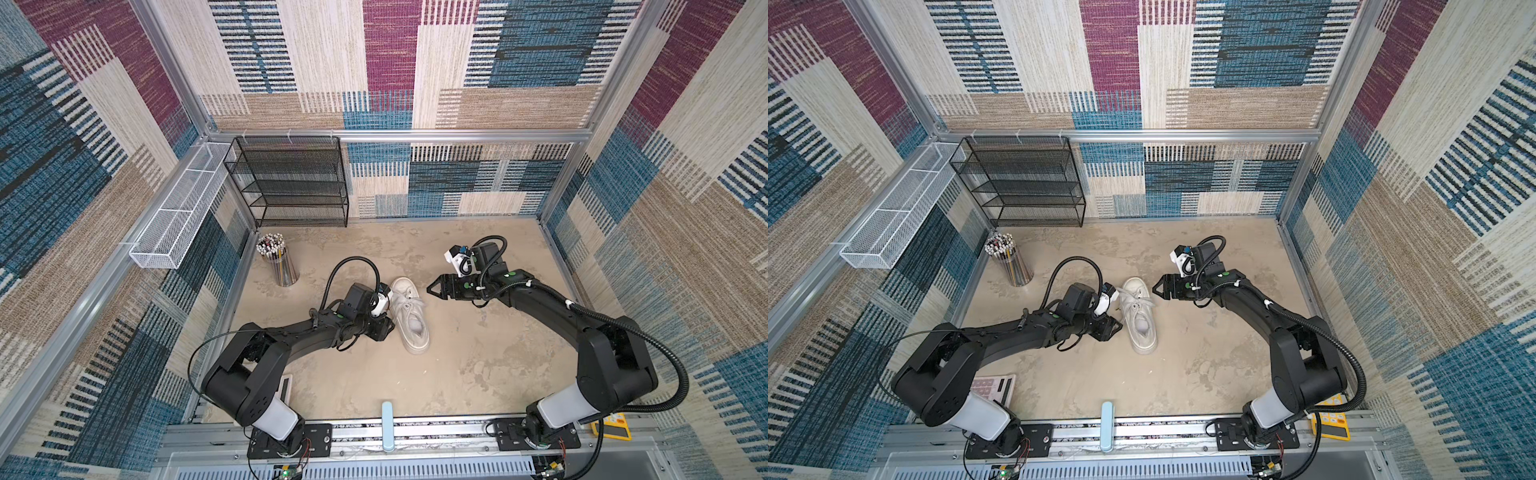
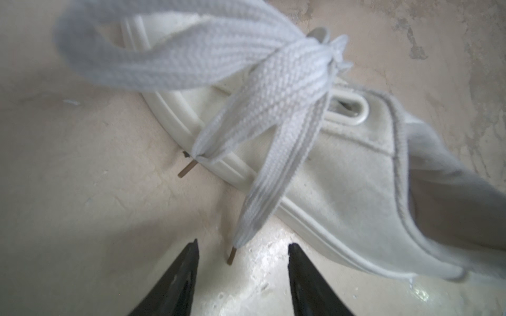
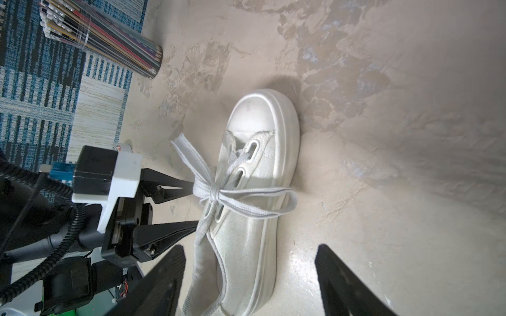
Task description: Tie the shoes
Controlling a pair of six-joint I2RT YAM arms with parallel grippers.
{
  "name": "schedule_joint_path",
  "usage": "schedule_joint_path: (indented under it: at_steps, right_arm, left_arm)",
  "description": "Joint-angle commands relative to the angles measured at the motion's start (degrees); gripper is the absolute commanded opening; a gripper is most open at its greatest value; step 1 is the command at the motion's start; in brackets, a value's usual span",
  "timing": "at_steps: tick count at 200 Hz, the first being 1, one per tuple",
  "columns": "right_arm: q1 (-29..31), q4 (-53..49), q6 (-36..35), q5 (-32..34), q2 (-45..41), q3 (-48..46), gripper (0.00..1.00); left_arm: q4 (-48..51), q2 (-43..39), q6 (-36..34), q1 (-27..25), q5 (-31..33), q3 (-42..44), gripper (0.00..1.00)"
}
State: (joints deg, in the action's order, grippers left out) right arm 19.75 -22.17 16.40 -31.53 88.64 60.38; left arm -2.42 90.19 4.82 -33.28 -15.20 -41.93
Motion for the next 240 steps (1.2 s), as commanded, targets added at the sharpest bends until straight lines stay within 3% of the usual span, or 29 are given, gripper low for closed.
schedule_joint_path:
  at_steps: [1,66,110,134,185,240]
  right_arm:
    - [-0.1,-1.0,-2.3,-1.0,1.0,1.8,0.77]
    - [-0.1,-1.8,-4.3,-2.6,4.2,5.4,0.76]
    - [0.0,-1.8,-10.8,-3.9,7.0,7.3,0.74]
    - [0.9,-2.0,-18.8,-3.6,8.2,8.3,0.71]
    - [5.4,1.9,-35.0,-6.5,8.6,7.7,0.68]
    - [9.0,-2.0,-41.8,-4.9,16.2,14.7,0.65]
  left_arm:
    - [-4.7,1.0,-0.6,0.0,-1.1,0.6,0.52]
    - [-6.9,3.1,-1.1,0.0,-1.3,2.7,0.39]
    - [-9.9,2.1,-2.0,0.0,-0.2,4.1,0.09]
    - [-11.0,1.2,-3.0,0.0,0.2,4.8,0.00]
    - [-11.6,1.9,-2.5,0.0,-0.6,4.8,0.00]
    - [-11.7,0.7,-2.5,0.0,-0.1,5.3,0.00]
